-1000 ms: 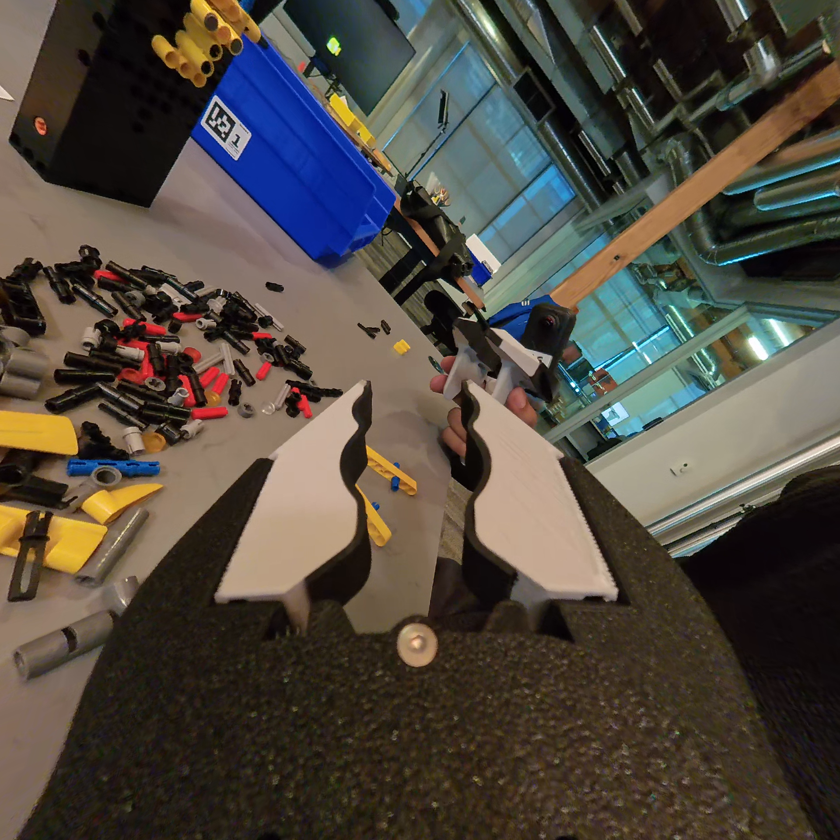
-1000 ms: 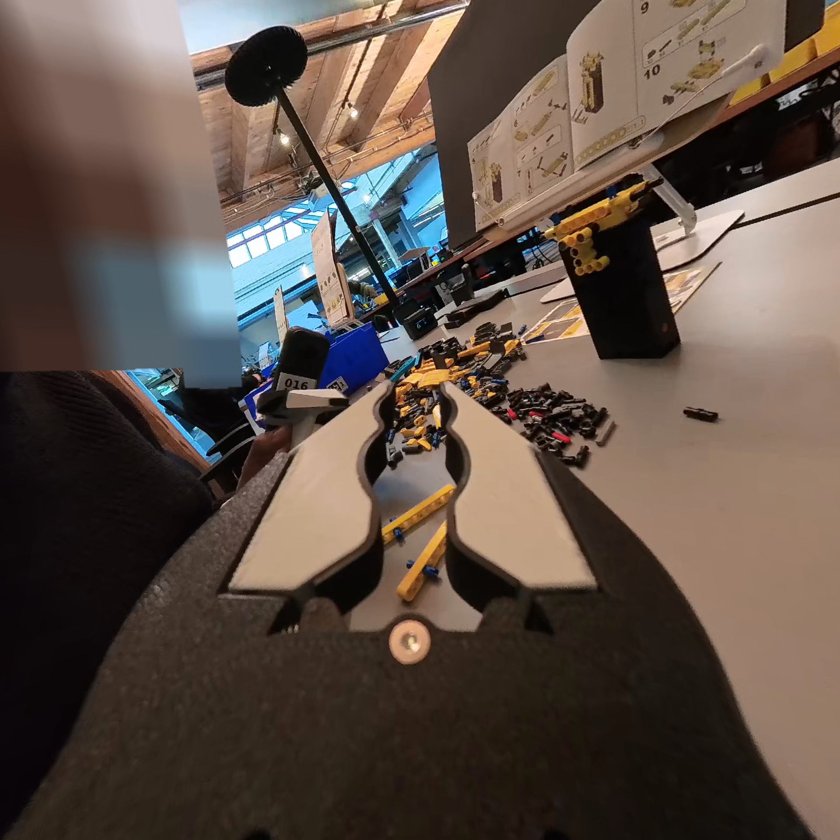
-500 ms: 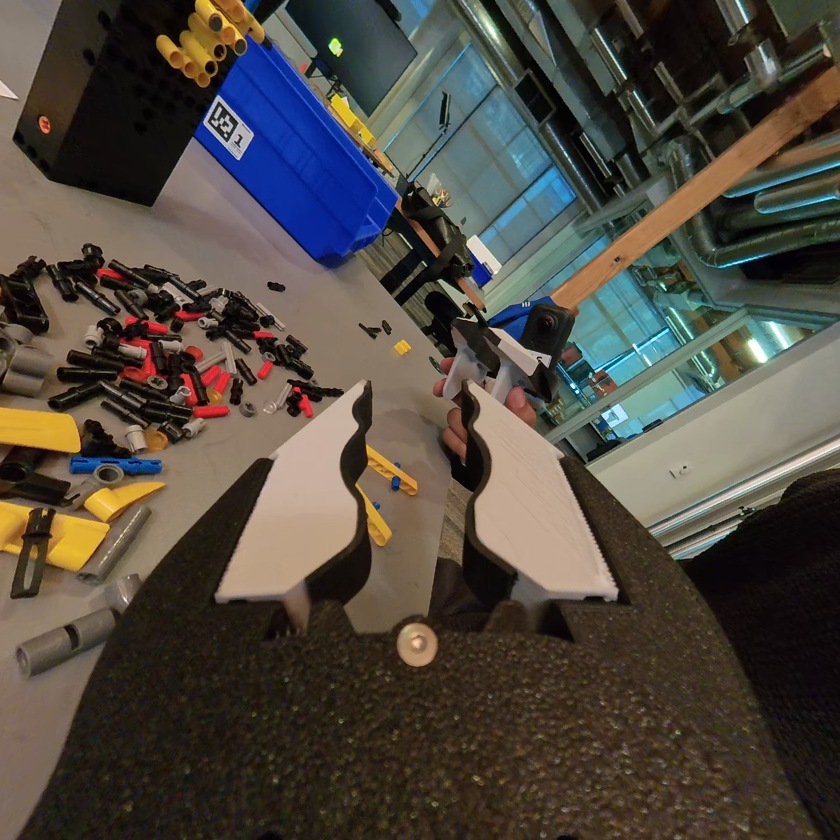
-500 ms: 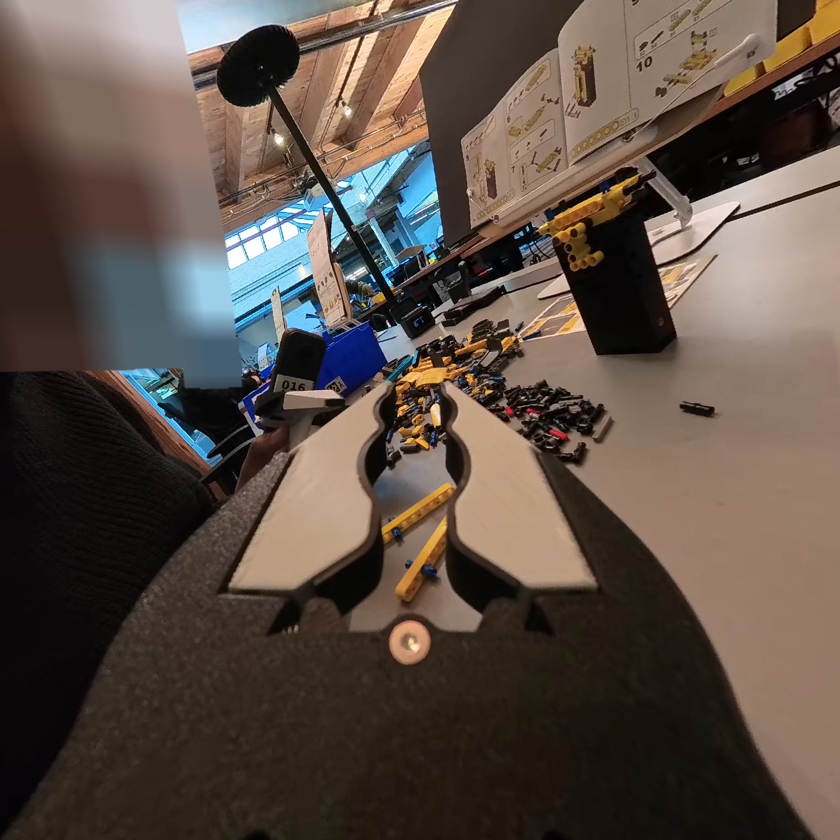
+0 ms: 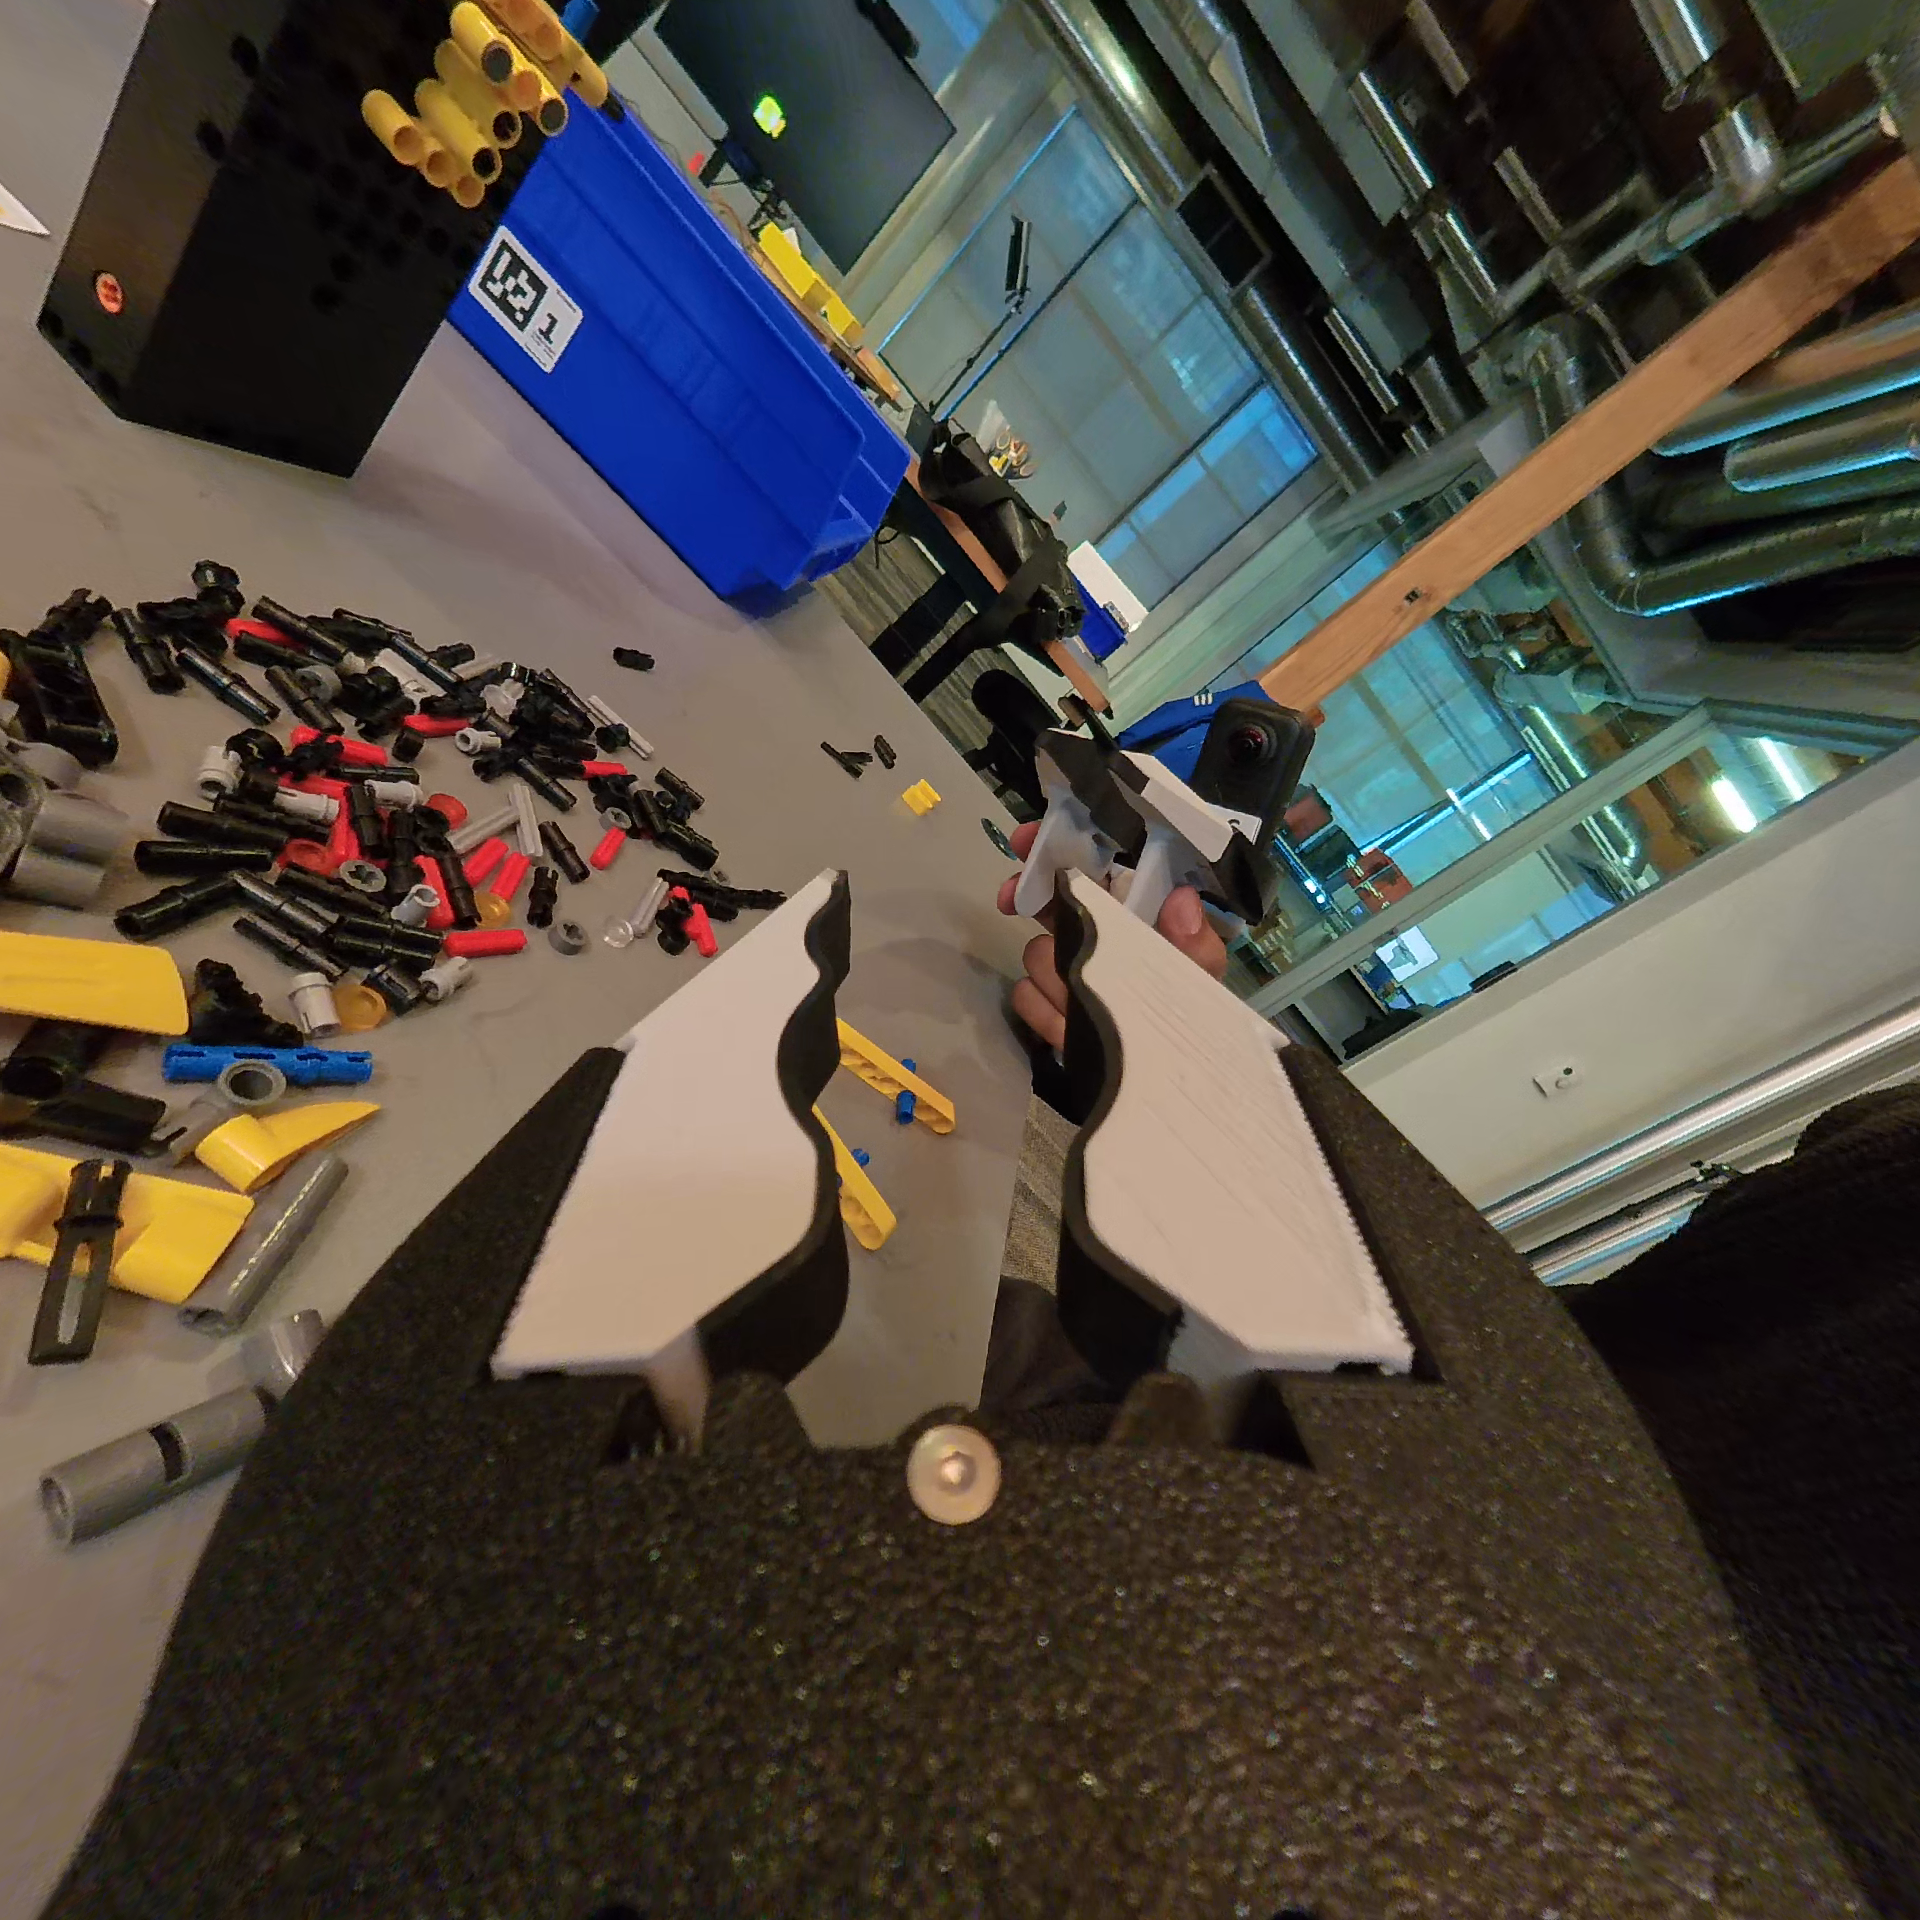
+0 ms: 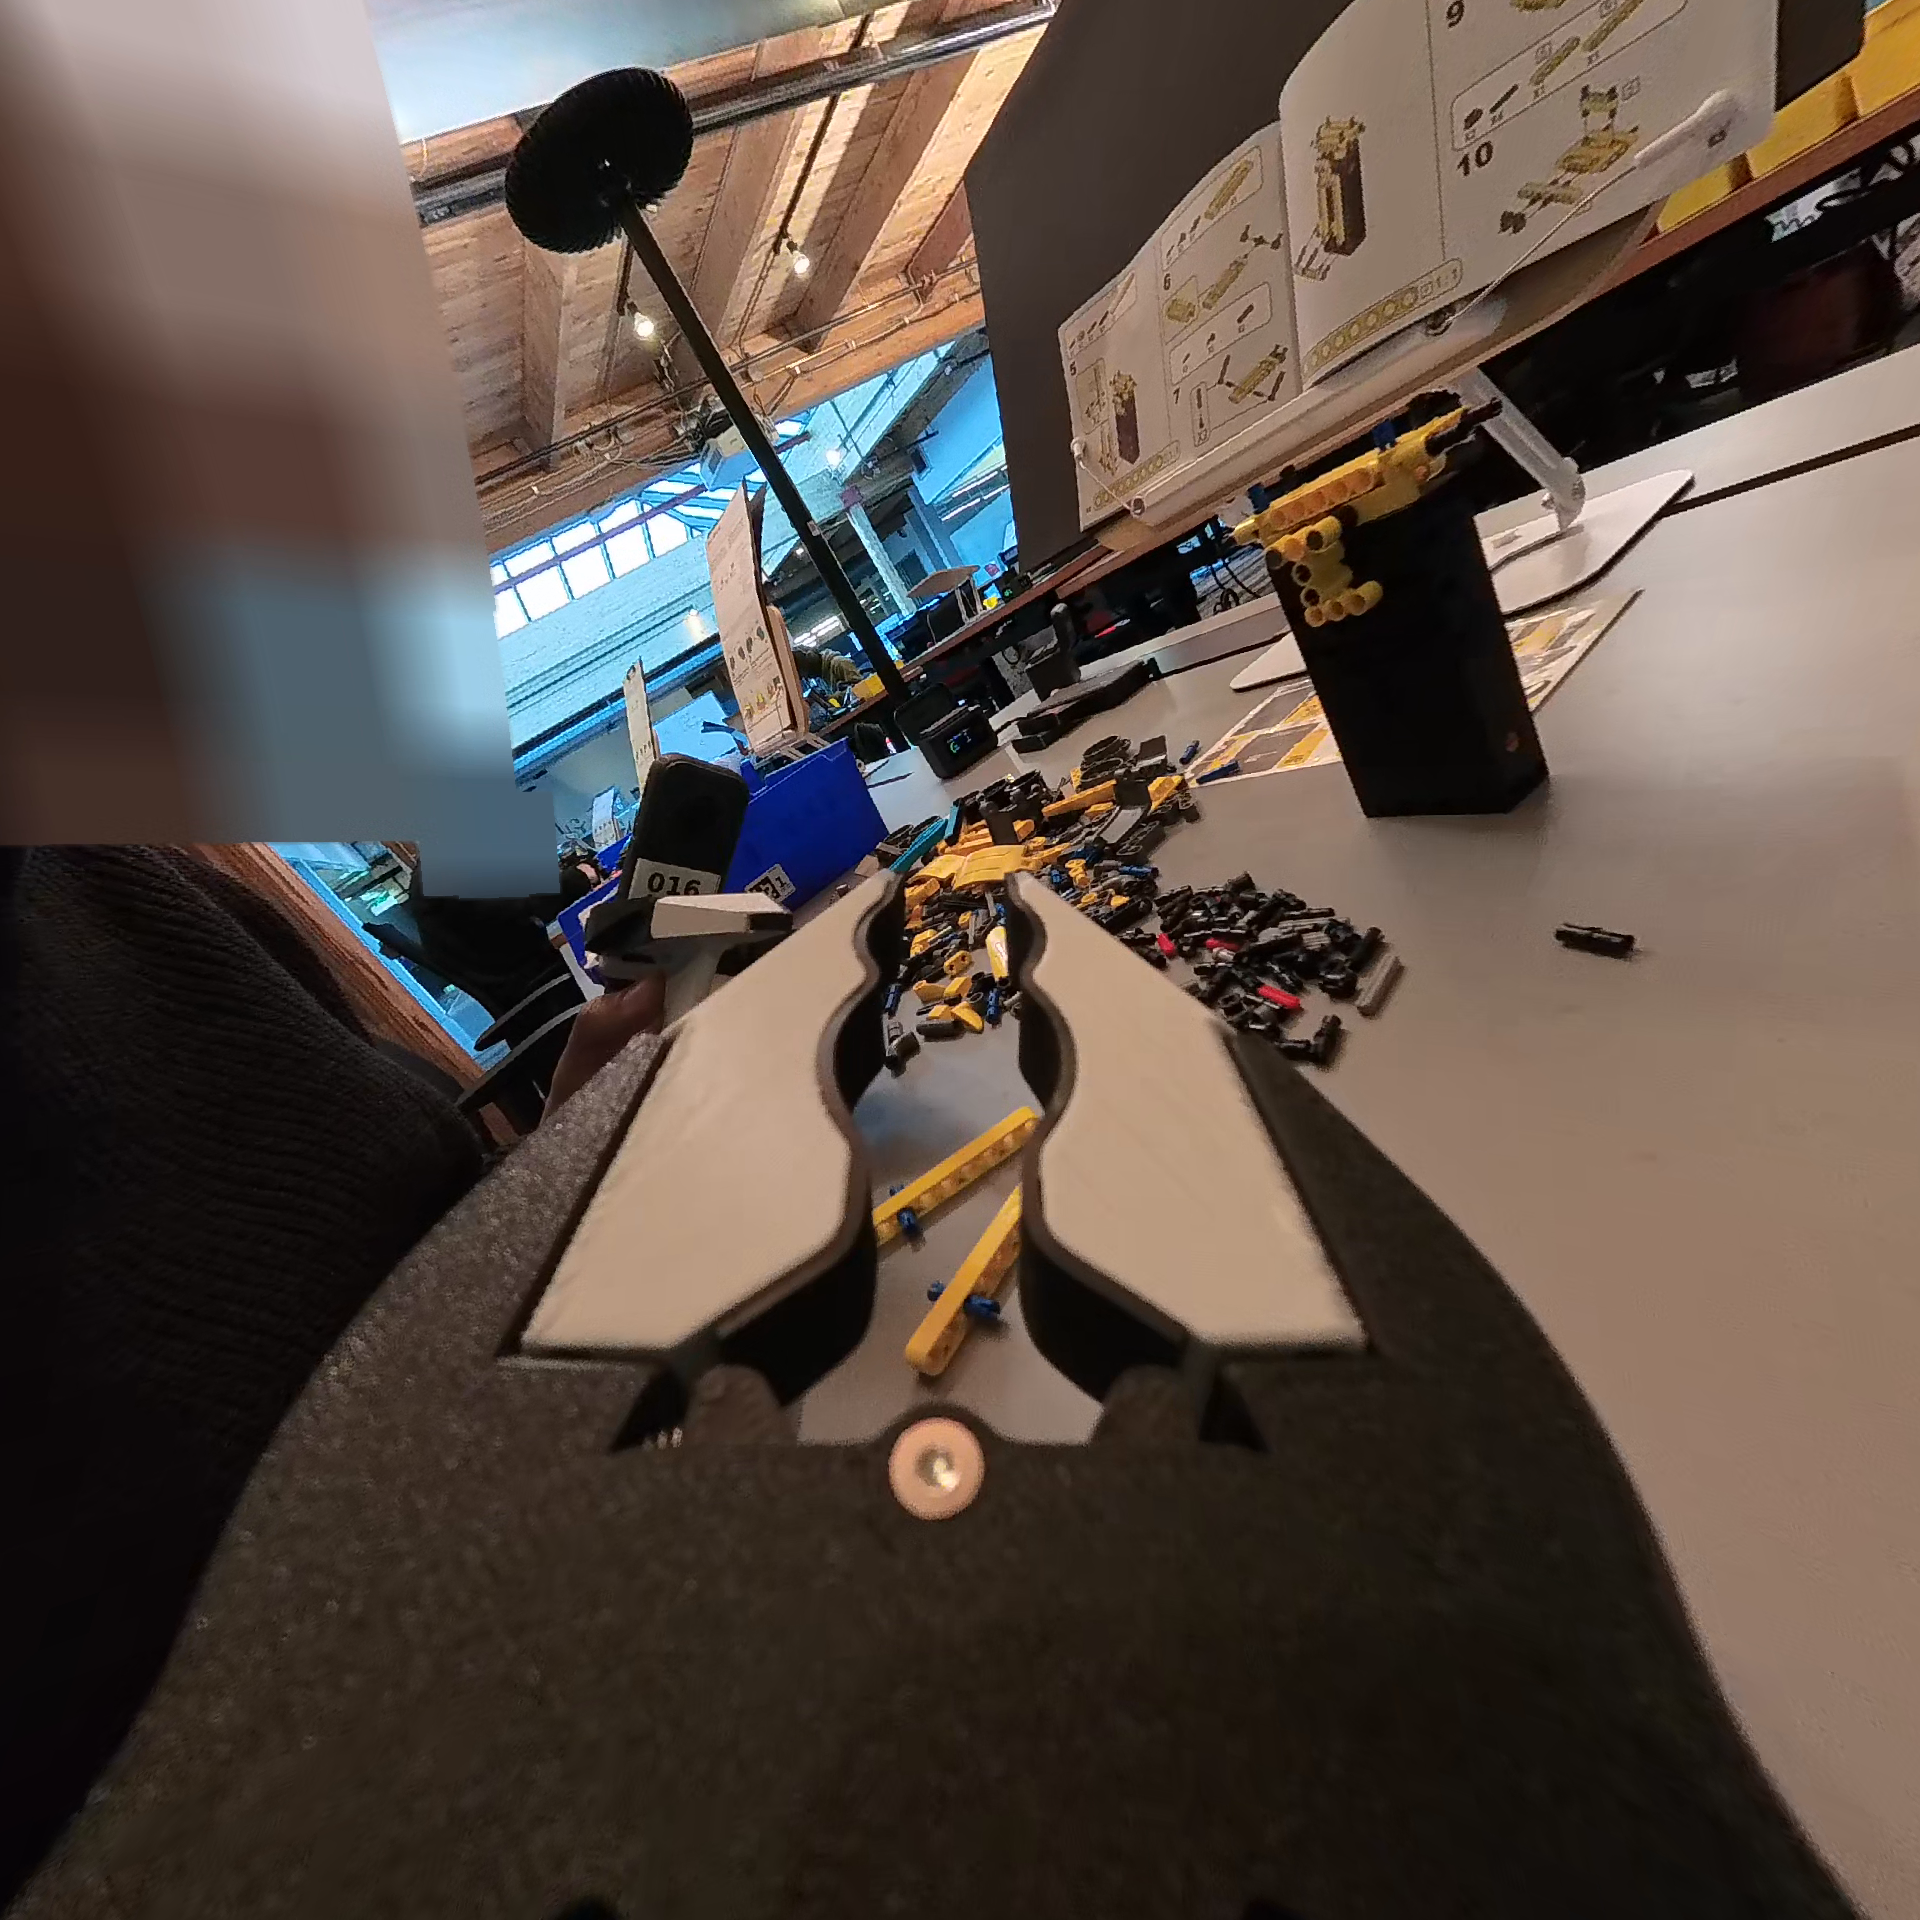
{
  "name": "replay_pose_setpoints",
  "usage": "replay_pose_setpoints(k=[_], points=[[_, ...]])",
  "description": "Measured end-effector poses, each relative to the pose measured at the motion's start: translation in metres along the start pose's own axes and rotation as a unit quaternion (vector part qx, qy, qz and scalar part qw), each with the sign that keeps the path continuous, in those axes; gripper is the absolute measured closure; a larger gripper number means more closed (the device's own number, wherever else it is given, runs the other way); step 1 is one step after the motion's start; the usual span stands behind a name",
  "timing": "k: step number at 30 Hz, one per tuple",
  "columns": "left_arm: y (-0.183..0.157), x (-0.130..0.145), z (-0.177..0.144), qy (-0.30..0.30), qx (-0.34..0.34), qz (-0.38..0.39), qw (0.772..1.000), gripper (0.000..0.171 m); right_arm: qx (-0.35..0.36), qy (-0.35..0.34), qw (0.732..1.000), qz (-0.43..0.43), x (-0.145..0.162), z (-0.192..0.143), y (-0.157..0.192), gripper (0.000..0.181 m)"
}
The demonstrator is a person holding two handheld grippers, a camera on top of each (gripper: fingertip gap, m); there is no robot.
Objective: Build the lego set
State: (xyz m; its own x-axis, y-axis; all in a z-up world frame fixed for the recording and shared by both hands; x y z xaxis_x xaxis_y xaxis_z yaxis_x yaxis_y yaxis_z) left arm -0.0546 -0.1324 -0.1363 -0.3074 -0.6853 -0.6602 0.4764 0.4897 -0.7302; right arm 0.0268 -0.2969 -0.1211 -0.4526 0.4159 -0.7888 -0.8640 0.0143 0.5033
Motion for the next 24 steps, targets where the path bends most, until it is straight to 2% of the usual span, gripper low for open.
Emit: replay_pose_setpoints(k=[13, 18, 19, 21, 24], points=[[-0.001, 0.0, -0.001, -0.002, 0.001, 0.004, 1.0, 0.133, -0.024, -0.03, 0.999, -0.025, -0.005, -0.006, 0.009, 0.163], [-0.002, 0.0, 0.0, -0.002, -0.002, 0.012, 1.0, 0.133, -0.008, -0.045, 0.999, -0.027, -0.016, -0.009, 0.007, 0.162], [-0.002, 0.0, 0.0, -0.002, -0.003, 0.013, 1.0, 0.133, 0.019, -0.048, 0.998, -0.044, -0.023, -0.014, 0.002, 0.161], [-0.002, 0.0, 0.001, -0.002, -0.004, 0.016, 1.0, 0.133, 0.126, -0.035, 0.987, -0.095, -0.045, -0.031, -0.022, 0.161], [-0.001, -0.001, 0.001, -0.007, -0.006, 0.02, 1.0, 0.133, 0.311, 0.052, 0.939, -0.136, -0.074, -0.076, -0.075, 0.167]])
Point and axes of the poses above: each gripper's, where its closed fingertips meet, z out along the fingers, x out of its underside, y = z × x across the jaws, the point moved 5 cm from there along -z, back along the fingers, and after that the axes turned 14 degrees about -y, right-handed, at the moved point
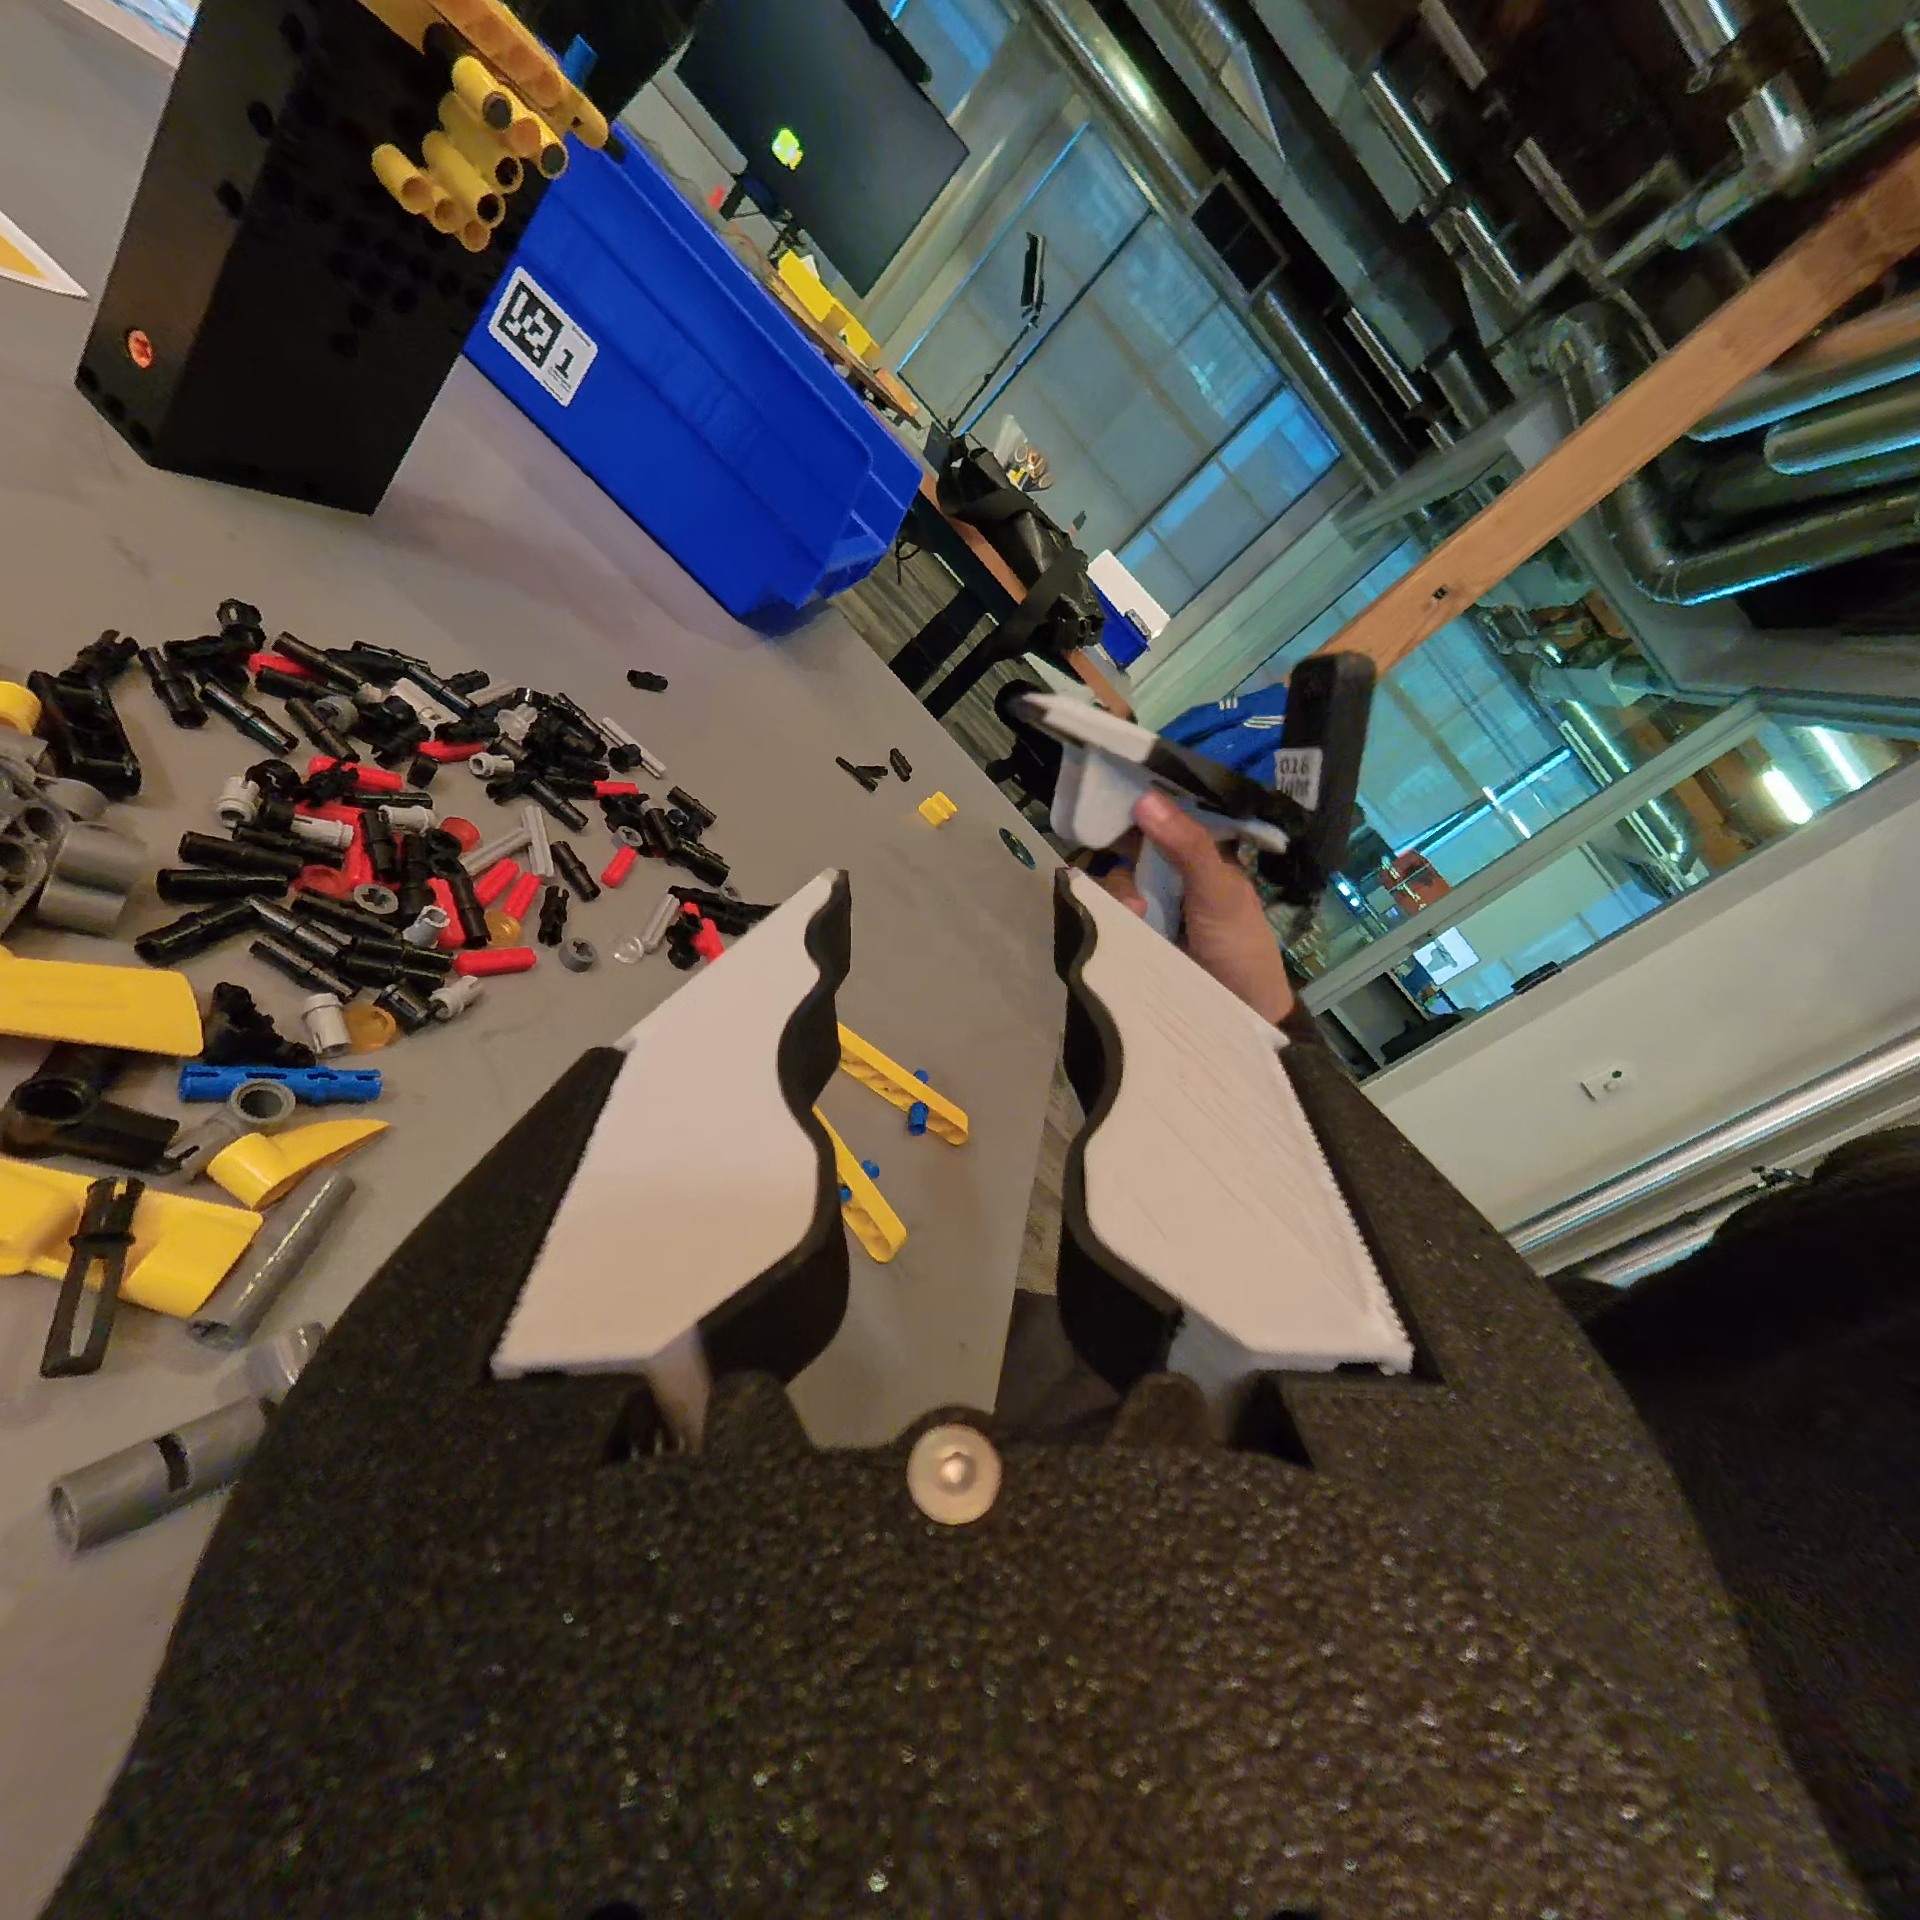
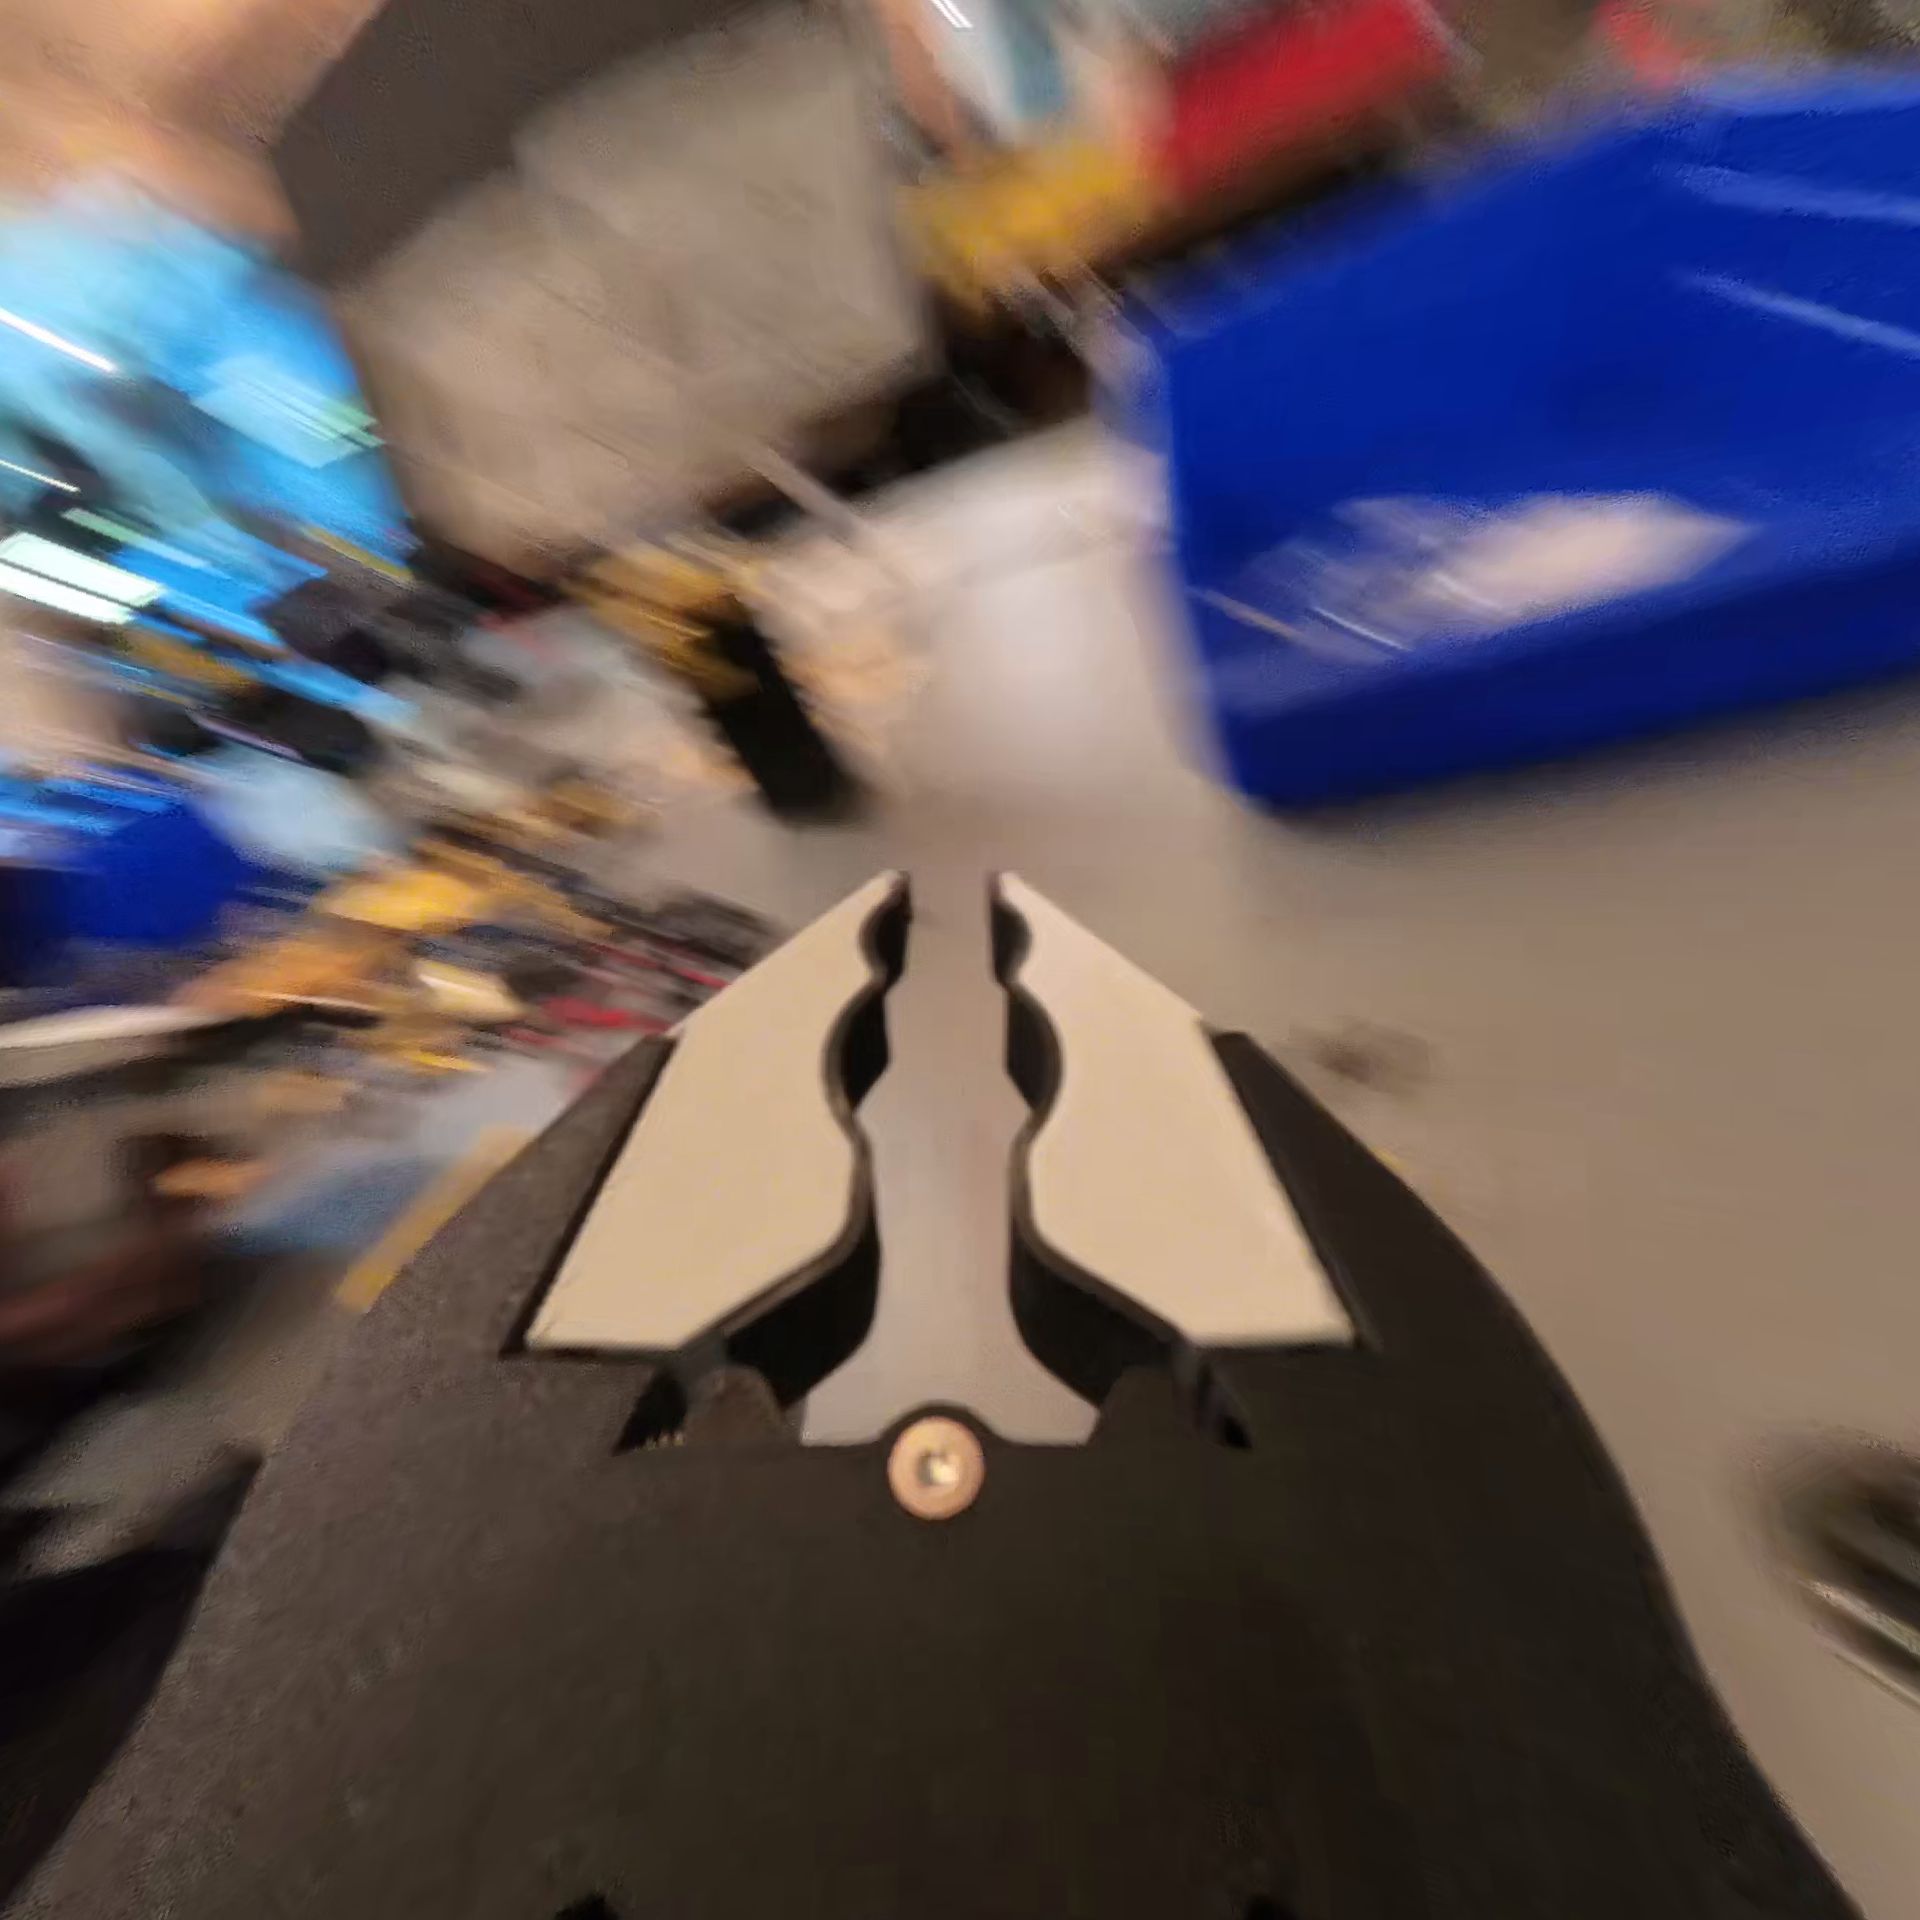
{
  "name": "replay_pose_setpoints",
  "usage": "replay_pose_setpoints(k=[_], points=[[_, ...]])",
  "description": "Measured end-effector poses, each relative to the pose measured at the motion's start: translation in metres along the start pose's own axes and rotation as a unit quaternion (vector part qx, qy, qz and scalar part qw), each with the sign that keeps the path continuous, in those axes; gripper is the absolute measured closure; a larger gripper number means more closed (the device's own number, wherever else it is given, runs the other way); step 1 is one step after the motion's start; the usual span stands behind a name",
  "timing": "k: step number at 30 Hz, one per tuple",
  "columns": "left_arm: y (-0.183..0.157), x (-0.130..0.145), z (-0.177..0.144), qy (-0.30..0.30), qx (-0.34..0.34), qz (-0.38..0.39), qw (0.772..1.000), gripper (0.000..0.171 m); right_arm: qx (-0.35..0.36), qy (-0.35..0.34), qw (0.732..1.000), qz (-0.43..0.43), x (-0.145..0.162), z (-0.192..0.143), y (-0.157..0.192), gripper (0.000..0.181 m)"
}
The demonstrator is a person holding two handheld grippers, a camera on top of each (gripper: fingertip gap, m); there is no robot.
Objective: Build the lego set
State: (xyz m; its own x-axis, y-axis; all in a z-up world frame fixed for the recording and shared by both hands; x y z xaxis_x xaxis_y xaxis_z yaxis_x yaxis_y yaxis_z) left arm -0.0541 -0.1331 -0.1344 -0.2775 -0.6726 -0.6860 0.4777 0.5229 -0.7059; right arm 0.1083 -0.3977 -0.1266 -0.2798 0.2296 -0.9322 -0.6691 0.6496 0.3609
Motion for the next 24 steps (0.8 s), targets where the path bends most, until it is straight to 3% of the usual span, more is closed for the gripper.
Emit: replay_pose_setpoints(k=[2, 4, 9, 13, 24], points=[[0.0, 0.001, 0.001, 0.002, 0.0, 0.0, 1.0, 0.133, 0.062, 0.082, 0.994, -0.022, 0.005, -0.003, -0.037, 0.173], [0.0, 0.001, 0.002, 0.004, -0.001, 0.001, 1.0, 0.133, 0.064, 0.111, 0.992, -0.016, 0.008, -0.001, -0.048, 0.173], [0.002, 0.0, 0.002, -0.002, -0.007, 0.0, 1.0, 0.133, -0.012, 0.122, 0.992, -0.041, 0.022, 0.014, -0.016, 0.173], [0.002, 0.0, 0.003, 0.001, -0.007, 0.001, 1.0, 0.133, -0.009, 0.185, 0.977, -0.104, 0.045, 0.026, -0.009, 0.173], [0.001, -0.001, 0.002, -0.004, -0.002, 0.0, 1.0, 0.133, 0.029, 0.224, 0.961, -0.157, 0.058, 0.038, -0.012, 0.176]])
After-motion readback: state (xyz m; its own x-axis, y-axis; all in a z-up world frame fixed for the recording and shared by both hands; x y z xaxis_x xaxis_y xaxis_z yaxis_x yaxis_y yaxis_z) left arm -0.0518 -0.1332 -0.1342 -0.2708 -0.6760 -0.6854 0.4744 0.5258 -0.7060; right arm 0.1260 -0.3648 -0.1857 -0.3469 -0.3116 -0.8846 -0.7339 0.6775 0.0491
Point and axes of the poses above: each gripper's, where its closed fingertips meet, z out along the fingers, x out of its underside, y = z × x across the jaws, the point moved 5 cm from there along -z, back along the fingers, and after that the axes turned 14 degrees about -y, right-handed, at the moved point
